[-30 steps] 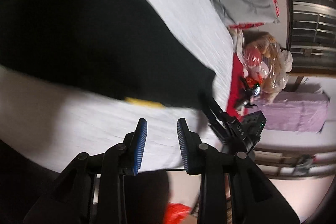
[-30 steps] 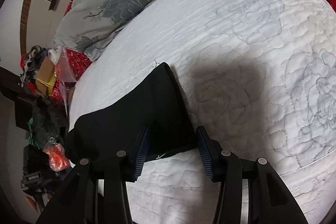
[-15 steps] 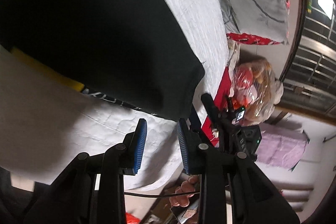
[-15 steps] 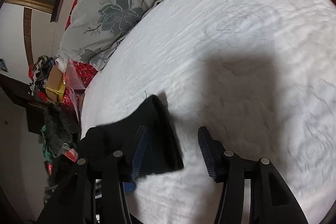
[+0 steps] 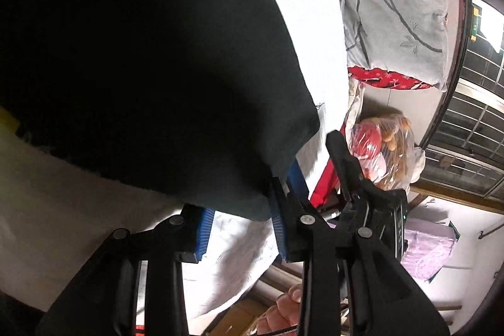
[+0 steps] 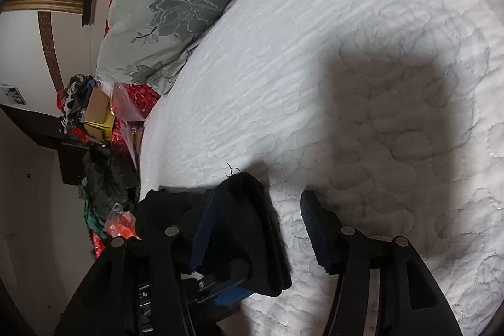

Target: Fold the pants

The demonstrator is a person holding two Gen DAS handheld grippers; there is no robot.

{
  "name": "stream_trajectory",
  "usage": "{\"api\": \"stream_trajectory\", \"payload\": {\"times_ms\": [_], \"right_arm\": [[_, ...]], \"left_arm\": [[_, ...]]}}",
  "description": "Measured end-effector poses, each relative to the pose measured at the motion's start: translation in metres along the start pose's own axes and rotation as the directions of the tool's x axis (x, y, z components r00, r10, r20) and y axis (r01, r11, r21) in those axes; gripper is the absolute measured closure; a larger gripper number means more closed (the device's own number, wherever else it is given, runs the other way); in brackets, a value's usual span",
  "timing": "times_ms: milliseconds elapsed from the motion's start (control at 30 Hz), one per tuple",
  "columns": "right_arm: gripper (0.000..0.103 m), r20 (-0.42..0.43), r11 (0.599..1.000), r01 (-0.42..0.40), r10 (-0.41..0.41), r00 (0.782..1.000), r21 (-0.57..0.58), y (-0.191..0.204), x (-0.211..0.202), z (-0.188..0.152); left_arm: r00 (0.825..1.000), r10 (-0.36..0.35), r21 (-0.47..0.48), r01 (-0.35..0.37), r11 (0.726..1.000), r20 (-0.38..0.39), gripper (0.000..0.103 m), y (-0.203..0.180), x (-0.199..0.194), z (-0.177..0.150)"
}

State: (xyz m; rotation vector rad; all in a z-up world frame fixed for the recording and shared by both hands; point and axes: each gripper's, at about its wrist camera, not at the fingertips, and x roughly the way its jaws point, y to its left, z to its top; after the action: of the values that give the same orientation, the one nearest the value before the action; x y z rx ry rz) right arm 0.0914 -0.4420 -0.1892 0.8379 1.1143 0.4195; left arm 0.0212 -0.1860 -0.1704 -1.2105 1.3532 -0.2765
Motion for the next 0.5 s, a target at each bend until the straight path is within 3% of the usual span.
{"api": "stream_trajectory", "payload": {"times_ms": [167,400,433,500], "right_arm": [[0.038,-0.038,1.000,-0.008,0.007,0.999,-0.023,0.007,0.008,0.009],[0.038,-0.131,0.998,-0.019,0.010,0.991,-0.062,0.023,0.033,0.017],[0.044,-0.134,0.997,-0.017,0.008,0.991,-0.070,0.024,0.035,0.017],[0.067,-0.144,0.991,0.039,-0.058,0.988,-0.129,0.032,0.039,0.017]], "left_arm": [[1.000,-0.006,0.001,0.006,1.000,-0.017,0.074,0.007,-0.007,-0.015],[1.000,-0.007,-0.005,0.007,1.000,0.025,0.074,-0.001,0.002,0.001],[1.000,-0.005,-0.004,0.005,1.000,0.026,0.074,-0.001,0.003,0.001],[1.000,-0.006,0.011,0.005,1.000,0.015,0.075,-0.005,0.005,0.002]]}}
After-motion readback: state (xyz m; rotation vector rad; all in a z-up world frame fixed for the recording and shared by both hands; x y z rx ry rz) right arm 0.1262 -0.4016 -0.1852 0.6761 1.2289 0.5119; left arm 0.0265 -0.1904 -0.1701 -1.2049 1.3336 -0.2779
